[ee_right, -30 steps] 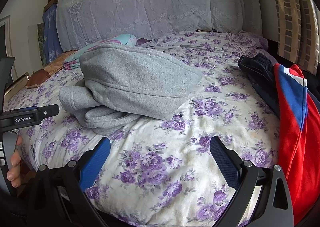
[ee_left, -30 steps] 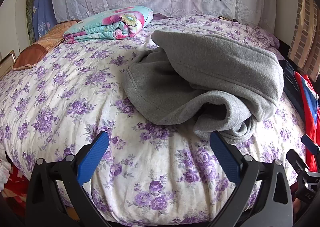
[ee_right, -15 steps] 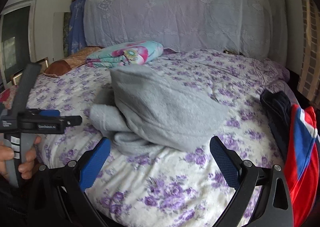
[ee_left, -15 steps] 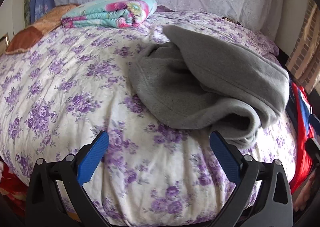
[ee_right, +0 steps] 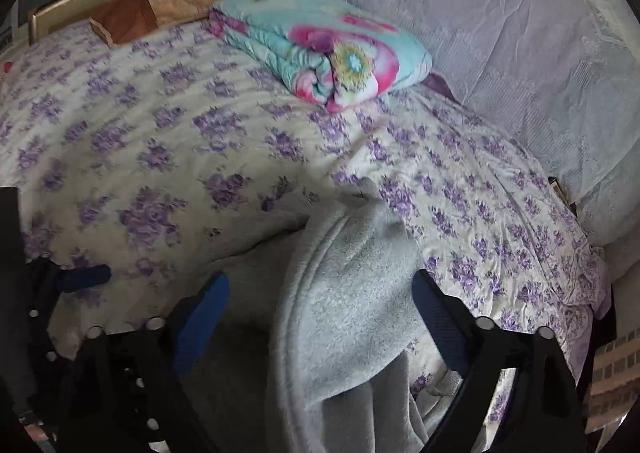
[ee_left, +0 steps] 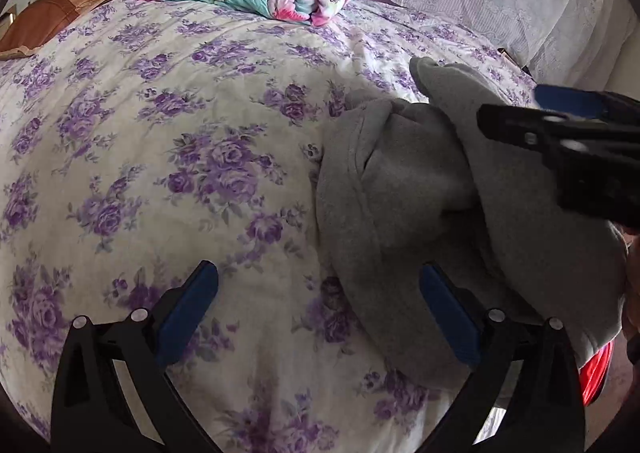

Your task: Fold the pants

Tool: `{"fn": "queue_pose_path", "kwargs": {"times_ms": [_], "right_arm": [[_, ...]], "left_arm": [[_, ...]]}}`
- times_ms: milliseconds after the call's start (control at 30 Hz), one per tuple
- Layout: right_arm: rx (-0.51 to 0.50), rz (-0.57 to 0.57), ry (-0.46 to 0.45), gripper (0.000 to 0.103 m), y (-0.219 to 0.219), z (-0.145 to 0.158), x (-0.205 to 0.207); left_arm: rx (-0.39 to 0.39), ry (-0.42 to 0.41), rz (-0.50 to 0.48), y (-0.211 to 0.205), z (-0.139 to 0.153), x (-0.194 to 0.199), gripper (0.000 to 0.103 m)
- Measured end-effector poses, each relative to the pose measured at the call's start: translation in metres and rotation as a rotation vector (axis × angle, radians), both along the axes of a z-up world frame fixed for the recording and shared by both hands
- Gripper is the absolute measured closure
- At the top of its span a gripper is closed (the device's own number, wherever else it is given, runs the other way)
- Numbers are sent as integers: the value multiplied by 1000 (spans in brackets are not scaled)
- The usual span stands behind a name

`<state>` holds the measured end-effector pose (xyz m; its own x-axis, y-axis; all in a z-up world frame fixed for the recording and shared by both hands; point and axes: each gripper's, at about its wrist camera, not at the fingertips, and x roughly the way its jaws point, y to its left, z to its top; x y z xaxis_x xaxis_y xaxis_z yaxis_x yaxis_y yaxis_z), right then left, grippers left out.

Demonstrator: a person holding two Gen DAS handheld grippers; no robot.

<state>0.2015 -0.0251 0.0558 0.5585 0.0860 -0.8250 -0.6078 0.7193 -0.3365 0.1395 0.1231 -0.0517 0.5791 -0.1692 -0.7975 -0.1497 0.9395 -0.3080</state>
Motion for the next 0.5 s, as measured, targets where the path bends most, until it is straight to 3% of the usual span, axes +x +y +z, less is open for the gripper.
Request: {"fn": "queue_pose_path", "kwargs": {"times_ms": [33, 67, 233, 367, 500], "right_arm": [[-10, -20, 45, 81, -8, -6, 10], [-9, -42, 74, 96, -20, -8, 18], [35, -168, 19, 96, -101, 16, 43], [172, -220, 79, 96, -164, 28, 61], [229, -205, 133, 96, -186, 17, 66]], "left_arm": [[-2, -1, -9, -1, 1, 4, 5], [-1, -2, -21, -3, 2, 8, 5], [-50, 4, -72, -8, 6, 39, 5], [-90, 42, -138, -19, 1, 75, 5], [-204, 135, -188, -28, -20, 117, 5]]}}
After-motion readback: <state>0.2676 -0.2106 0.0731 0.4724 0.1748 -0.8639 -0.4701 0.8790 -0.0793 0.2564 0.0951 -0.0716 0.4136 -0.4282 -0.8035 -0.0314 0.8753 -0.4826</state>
